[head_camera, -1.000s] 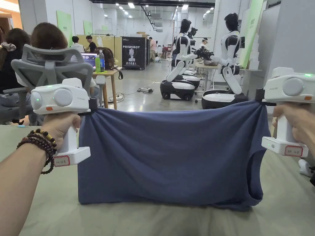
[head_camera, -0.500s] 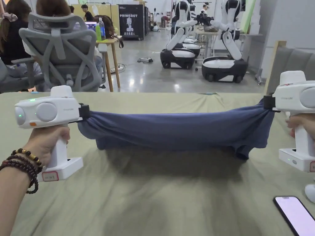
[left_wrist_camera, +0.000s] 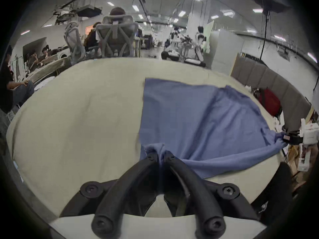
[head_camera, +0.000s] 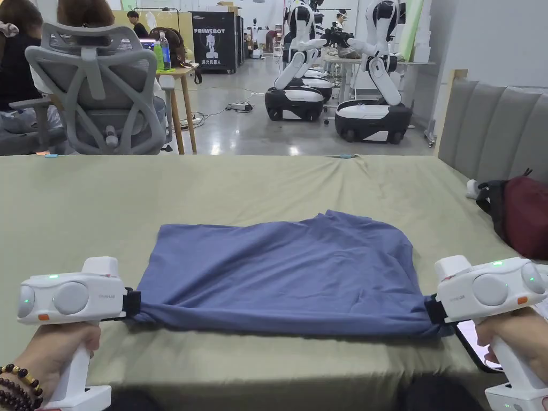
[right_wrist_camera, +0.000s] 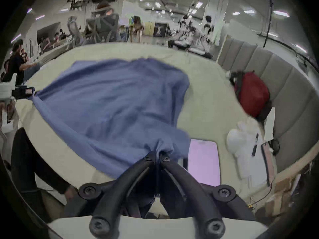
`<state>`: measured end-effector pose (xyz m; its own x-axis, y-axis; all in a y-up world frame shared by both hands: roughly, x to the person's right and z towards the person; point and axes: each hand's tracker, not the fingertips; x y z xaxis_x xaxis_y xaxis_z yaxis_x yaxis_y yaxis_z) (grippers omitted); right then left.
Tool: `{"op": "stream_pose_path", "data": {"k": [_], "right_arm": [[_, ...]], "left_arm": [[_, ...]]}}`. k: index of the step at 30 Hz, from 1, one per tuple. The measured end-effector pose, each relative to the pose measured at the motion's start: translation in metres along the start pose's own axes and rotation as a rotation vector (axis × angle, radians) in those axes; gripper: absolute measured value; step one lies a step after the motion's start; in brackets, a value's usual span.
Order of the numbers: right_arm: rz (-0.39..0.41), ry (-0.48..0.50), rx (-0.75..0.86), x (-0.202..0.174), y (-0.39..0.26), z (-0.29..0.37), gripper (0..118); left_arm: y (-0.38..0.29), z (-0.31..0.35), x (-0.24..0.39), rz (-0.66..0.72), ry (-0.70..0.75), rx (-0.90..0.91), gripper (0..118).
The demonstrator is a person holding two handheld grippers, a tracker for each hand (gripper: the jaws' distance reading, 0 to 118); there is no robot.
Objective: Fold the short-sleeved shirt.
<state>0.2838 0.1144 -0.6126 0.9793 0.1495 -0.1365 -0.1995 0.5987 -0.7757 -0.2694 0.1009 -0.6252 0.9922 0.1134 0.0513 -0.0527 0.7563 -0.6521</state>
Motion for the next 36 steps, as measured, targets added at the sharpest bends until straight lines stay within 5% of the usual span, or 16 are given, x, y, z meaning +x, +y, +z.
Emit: {"op": "stream_pose_path", "data": {"k": [9, 10, 11, 13, 18, 20, 21, 22, 23, 29, 30, 32, 33, 36], "right_arm": [[-0.043, 0.043, -0.066, -0.001, -0.018, -0.017, 7], [-0.049, 0.041, -0.057, -0.001, -0.018, -0.013, 20], [-0.056, 0.045, -0.020, -0.002, -0.018, -0.006, 45], [-0.062, 0.052, 0.061, -0.001, -0.014, 0.008, 118], [-0.175, 0.043, 0.227, 0.012, -0.009, 0.041, 100], [-0.211, 0.033, 0.289, 0.009, -0.004, 0.051, 46], [-0.226, 0.031, 0.314, 0.010, -0.004, 0.054, 14], [-0.227, 0.031, 0.326, 0.010, -0.005, 0.054, 0], [-0.293, -0.037, 0.326, 0.015, -0.005, 0.053, 0], [-0.282, -0.012, 0.318, 0.004, -0.004, 0.056, 0], [-0.276, -0.006, 0.313, 0.002, -0.005, 0.057, 0], [-0.262, -0.016, 0.329, 0.004, -0.003, 0.053, 0], [-0.255, -0.017, 0.325, 0.003, -0.003, 0.052, 0], [-0.239, -0.004, 0.296, 0.000, -0.005, 0.052, 0]], "left_arm": [[-0.012, -0.007, -0.002, 0.022, 0.001, -0.043, 7], [-0.011, -0.005, -0.003, 0.026, 0.000, -0.040, 25], [-0.009, -0.001, -0.003, 0.032, 0.008, -0.030, 56], [-0.005, 0.008, -0.005, 0.038, 0.024, -0.004, 118], [0.005, 0.043, -0.017, 0.092, 0.002, 0.116, 96], [0.004, 0.054, -0.020, 0.086, 0.021, 0.161, 20], [0.005, 0.057, -0.020, 0.066, 0.023, 0.190, 0], [0.005, 0.056, -0.020, 0.055, 0.036, 0.187, 0], [0.004, 0.055, -0.020, 0.052, 0.085, 0.186, 0], [0.009, 0.038, -0.018, 0.065, 0.046, 0.144, 0], [0.011, 0.031, -0.018, 0.057, 0.047, 0.131, 15], [0.012, 0.011, -0.019, 0.049, 0.059, 0.045, 97], [0.012, 0.004, -0.019, 0.058, 0.078, 0.000, 118], [0.009, -0.011, -0.019, 0.070, 0.092, -0.001, 85]]}}
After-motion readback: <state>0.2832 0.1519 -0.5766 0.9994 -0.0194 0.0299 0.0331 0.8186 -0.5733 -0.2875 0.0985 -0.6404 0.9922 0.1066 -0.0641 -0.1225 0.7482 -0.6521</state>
